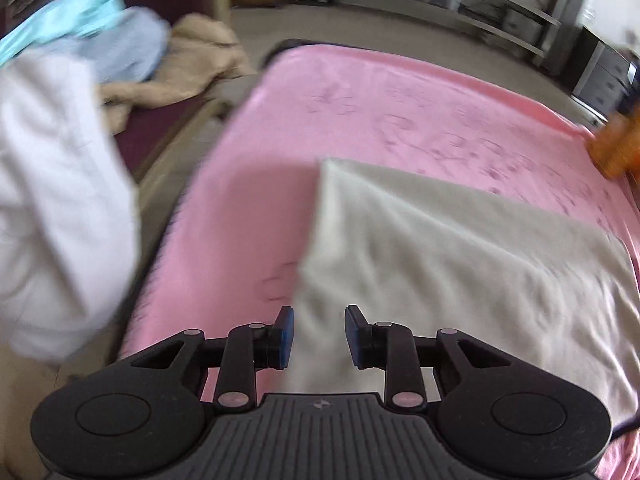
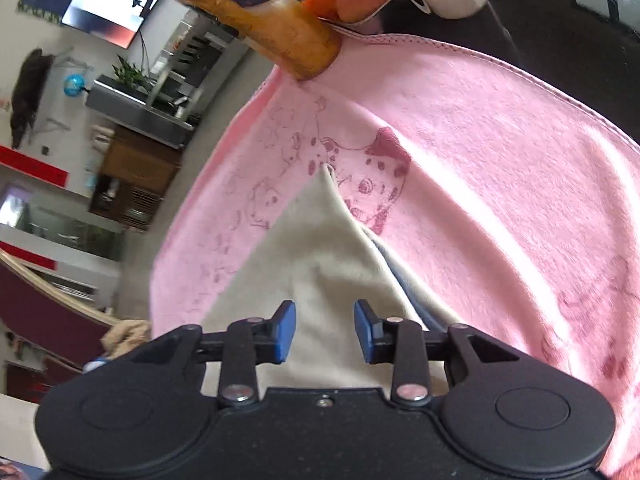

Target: Fold clothes

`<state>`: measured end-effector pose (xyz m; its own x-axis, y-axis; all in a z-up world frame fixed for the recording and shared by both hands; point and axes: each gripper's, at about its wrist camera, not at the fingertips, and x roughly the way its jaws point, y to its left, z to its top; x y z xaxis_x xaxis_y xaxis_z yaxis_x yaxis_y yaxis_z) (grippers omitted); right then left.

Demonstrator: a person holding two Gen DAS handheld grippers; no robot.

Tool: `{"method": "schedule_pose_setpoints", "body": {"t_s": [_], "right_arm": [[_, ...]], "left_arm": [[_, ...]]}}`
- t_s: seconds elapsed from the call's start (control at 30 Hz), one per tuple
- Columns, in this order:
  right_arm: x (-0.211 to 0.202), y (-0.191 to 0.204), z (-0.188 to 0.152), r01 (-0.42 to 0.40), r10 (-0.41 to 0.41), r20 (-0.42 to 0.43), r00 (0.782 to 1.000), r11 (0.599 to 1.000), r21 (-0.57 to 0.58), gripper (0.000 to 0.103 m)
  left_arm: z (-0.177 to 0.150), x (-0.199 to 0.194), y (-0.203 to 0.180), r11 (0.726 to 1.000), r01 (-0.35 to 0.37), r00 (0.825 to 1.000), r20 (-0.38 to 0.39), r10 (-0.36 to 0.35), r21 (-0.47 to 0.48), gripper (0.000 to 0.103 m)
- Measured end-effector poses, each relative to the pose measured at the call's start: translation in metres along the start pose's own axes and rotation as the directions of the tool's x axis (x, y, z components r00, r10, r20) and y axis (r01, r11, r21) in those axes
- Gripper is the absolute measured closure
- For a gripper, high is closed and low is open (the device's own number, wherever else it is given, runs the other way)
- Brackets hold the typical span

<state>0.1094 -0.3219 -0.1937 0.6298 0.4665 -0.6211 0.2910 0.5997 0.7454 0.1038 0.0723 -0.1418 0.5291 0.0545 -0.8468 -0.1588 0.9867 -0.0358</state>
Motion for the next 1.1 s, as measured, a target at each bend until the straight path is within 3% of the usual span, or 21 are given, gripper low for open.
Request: {"method": "schedule_pose_setpoints", "body": {"t_s": [0.17, 0.23, 0.33, 0.47, 0.53, 0.57, 0.6, 0.63, 0.7, 0.83, 0.93, 1.1], "right_arm": [[0.031, -0.002, 0.001, -0.007, 0.009, -0.063, 0.998, 1.0, 0.02, 0.073], [0.043, -0.003, 0.001, -0.01, 0.012, -0.088, 0.996, 1.0, 0.029, 0.072], [0.061, -0.005, 0.001, -0.012, 0.018, -0.123, 0.992, 0.999, 0.044, 0.072], [0.036, -0.047, 0.01, 0.006, 0.004, -0.046, 0.999, 0.975, 0.223, 0.077], [0.009, -0.066, 0.014, 0.062, -0.073, 0.029, 0.997, 0.96, 0.272, 0.082], [-0.005, -0.074, 0.014, 0.107, -0.131, 0.062, 0.989, 0.949, 0.296, 0.073], [-0.019, -0.08, 0.012, 0.172, -0.208, 0.087, 0.974, 0.936, 0.306, 0.073], [-0.033, -0.085, 0.011, 0.229, -0.276, 0.109, 0.955, 0.92, 0.318, 0.073], [-0.056, -0.095, 0.007, 0.178, -0.232, 0.121, 0.965, 0.921, 0.346, 0.07], [-0.085, -0.087, -0.009, 0.037, -0.079, 0.142, 0.987, 0.959, 0.28, 0.069], [-0.082, -0.069, -0.016, -0.086, 0.065, 0.101, 0.993, 0.972, 0.219, 0.068], [-0.041, -0.01, -0.027, 0.008, -0.006, 0.033, 0.999, 0.998, -0.058, 0.073]], "left_arm": [[0.005, 0.022, -0.03, 0.996, 0.072, 0.997, 0.02, -0.073, 0.051, 0.076], [0.003, 0.031, -0.038, 0.995, 0.067, 0.998, 0.015, -0.069, 0.077, 0.075], [-0.003, 0.034, -0.043, 0.992, 0.005, 1.0, 0.022, -0.008, 0.125, 0.07], [-0.014, 0.019, -0.02, 0.989, -0.09, 0.996, 0.016, 0.089, 0.12, 0.07], [-0.022, 0.012, -0.007, 0.98, -0.156, 0.988, -0.005, 0.158, 0.126, 0.066], [-0.026, 0.008, 0.0, 0.977, -0.173, 0.984, -0.021, 0.177, 0.126, 0.066], [-0.03, 0.003, 0.008, 0.977, -0.177, 0.983, -0.035, 0.182, 0.117, 0.065], [-0.034, -0.002, 0.015, 0.977, -0.187, 0.98, -0.043, 0.192, 0.102, 0.07], [-0.044, -0.012, 0.026, 0.972, -0.226, 0.972, -0.043, 0.229, 0.067, 0.081], [-0.053, -0.042, 0.024, 0.994, -0.107, 0.994, 0.016, 0.107, 0.005, 0.078], [-0.056, -0.055, 0.001, 0.998, -0.045, 0.996, 0.074, 0.042, 0.04, 0.075], [-0.051, -0.058, -0.049, 0.991, 0.001, 0.991, 0.134, -0.019, 0.132, 0.074]]}}
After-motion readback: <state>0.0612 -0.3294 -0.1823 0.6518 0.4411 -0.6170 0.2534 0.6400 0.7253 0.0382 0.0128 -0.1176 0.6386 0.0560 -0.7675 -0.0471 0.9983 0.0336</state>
